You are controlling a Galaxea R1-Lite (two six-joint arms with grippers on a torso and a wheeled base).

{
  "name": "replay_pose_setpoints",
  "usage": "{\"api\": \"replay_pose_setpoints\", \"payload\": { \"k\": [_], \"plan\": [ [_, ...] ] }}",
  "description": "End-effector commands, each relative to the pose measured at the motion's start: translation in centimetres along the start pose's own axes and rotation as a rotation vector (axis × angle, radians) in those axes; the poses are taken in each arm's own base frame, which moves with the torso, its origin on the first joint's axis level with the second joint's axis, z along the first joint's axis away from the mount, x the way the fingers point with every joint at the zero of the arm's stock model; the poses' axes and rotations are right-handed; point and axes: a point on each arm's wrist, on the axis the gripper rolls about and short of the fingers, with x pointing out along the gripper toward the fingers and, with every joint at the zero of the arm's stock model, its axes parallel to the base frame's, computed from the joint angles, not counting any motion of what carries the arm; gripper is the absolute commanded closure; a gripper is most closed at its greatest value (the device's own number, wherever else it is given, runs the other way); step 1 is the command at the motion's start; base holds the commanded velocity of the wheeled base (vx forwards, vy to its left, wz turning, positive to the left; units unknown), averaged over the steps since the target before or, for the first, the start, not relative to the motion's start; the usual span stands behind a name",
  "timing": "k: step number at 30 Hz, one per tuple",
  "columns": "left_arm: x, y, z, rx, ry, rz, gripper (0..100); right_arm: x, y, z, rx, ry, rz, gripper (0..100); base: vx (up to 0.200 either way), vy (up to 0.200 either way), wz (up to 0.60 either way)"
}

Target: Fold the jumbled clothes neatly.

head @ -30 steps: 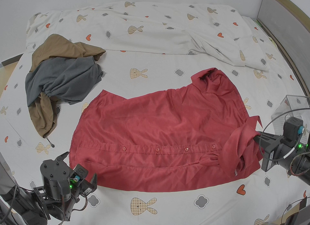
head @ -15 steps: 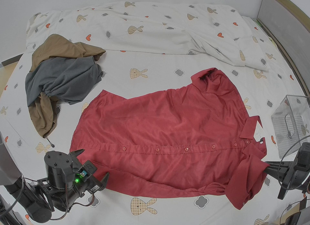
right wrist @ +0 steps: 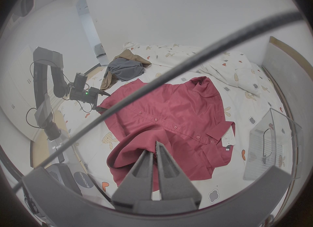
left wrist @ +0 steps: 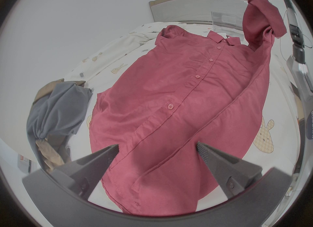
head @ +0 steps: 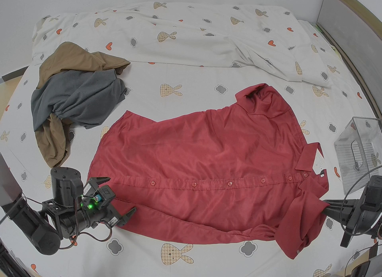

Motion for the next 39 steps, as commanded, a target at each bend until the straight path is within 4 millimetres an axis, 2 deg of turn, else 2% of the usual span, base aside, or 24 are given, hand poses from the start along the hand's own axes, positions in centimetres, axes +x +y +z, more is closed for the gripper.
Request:
{"api": "replay_pose_setpoints", "payload": {
  "k": [1,14,15,18,25,32,37,38,39],
  "plan": [
    [0.3,1.4,-0.2,-0.015,-0.005,0.013,0,0.8,0.3,0.2,-0.009,0.030,0.003,100,0.000,0.000,0.00],
    [0.1,0.5,-1.0,-0.016,0.019,-0.088,0,0.9,0.3,0.4,0.006,0.032,0.001,100,0.000,0.000,0.00],
    [0.1,0.5,-1.0,-0.016,0.019,-0.088,100,0.9,0.3,0.4,0.006,0.032,0.001,100,0.000,0.000,0.00],
    [-0.3,0.1,-1.4,-0.013,0.035,-0.105,100,0.9,0.3,0.6,0.017,0.027,0.001,100,0.000,0.000,0.00],
    [0.5,-0.4,-2.0,-0.009,0.066,-0.130,100,0.9,0.3,0.7,0.025,0.020,-0.001,100,0.000,0.000,0.00],
    [-0.4,0.2,-1.4,-0.013,0.032,-0.099,100,0.9,0.2,0.7,0.028,0.021,-0.007,100,0.000,0.000,0.00],
    [-3.9,0.6,-0.7,-0.020,-0.039,-0.046,100,0.8,0.1,0.7,0.036,0.015,-0.010,100,0.000,0.000,0.00],
    [-3.9,0.6,-0.7,-0.020,-0.039,-0.046,100,0.8,0.1,0.7,0.036,0.015,-0.010,100,0.000,0.000,0.00],
    [-5.3,0.7,-0.6,-0.023,-0.065,-0.025,100,0.7,0.1,0.7,0.040,0.015,-0.016,100,0.000,0.000,0.00]
  ]
}}
